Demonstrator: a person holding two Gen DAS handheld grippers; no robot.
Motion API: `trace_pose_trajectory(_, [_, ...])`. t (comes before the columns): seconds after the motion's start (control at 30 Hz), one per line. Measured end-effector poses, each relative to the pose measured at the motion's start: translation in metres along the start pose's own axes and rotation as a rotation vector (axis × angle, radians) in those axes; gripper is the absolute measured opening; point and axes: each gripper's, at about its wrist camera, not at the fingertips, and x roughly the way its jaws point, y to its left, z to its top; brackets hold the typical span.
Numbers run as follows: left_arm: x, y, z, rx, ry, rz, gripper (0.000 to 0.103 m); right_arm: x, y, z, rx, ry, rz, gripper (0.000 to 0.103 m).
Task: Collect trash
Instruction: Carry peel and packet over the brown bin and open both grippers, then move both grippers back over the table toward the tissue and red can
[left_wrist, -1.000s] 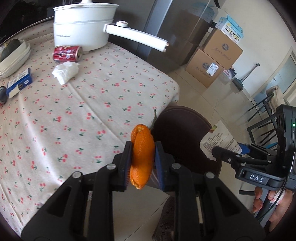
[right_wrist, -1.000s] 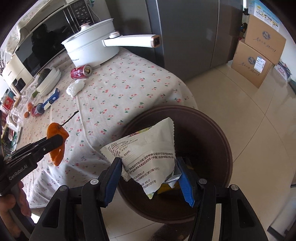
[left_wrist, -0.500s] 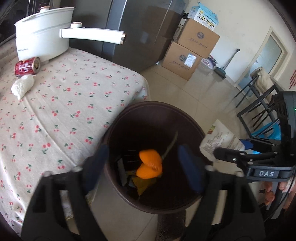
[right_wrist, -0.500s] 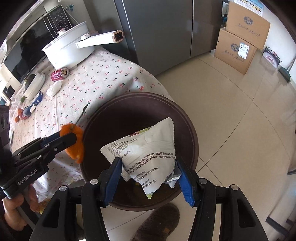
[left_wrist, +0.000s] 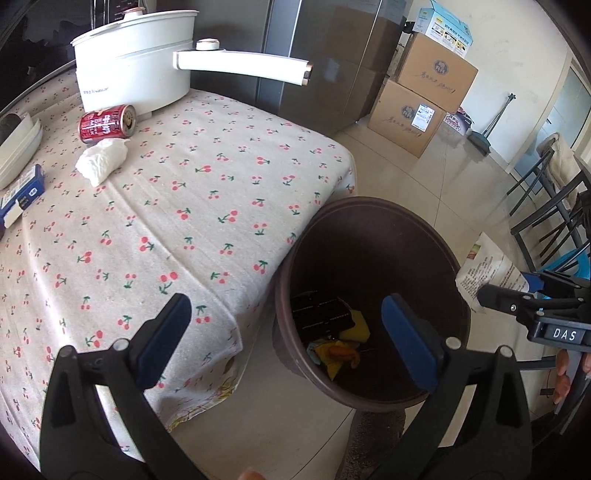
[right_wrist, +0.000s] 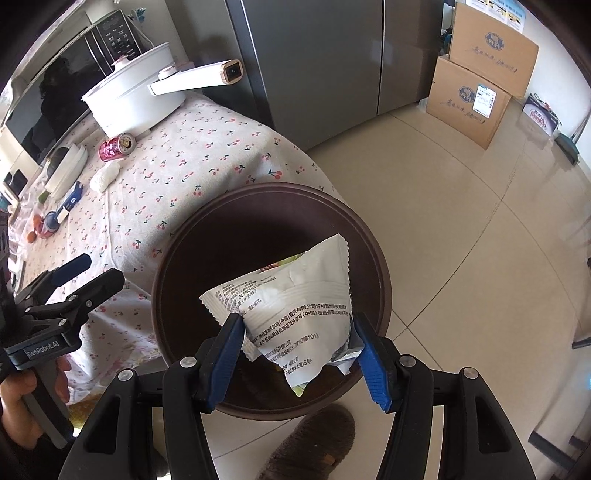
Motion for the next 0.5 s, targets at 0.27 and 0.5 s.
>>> trace_pose_trajectory(0.27, [-0.015, 0.019, 0.000, -0.020, -0.015, 0.035, 0.102, -0.001, 0.006, 0.007, 0.020, -0.030, -0.024, 0.089])
trace_pose_trajectory(0.5, [-0.027, 0.043, -0.001, -0.054, -0.024, 0.067, 0.102, 0.003, 0.025, 0.009, -0.032, -0.014, -0.034, 0.089])
